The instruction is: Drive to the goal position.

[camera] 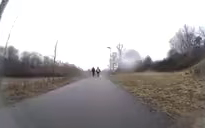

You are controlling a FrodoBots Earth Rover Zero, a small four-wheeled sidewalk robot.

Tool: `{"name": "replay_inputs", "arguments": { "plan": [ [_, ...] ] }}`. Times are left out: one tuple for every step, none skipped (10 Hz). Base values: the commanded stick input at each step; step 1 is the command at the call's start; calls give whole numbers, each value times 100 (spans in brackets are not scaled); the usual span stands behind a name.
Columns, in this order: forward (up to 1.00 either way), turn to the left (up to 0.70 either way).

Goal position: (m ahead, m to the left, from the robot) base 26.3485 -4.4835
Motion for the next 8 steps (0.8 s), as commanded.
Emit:
{"name": "replay_inputs", "arguments": {
  "plan": [
    [70, 0],
    [70, 0],
    [70, 0],
    [70, 0],
    [70, -21],
    [70, -3],
    [70, 0],
    [70, 0]
  ]
}}
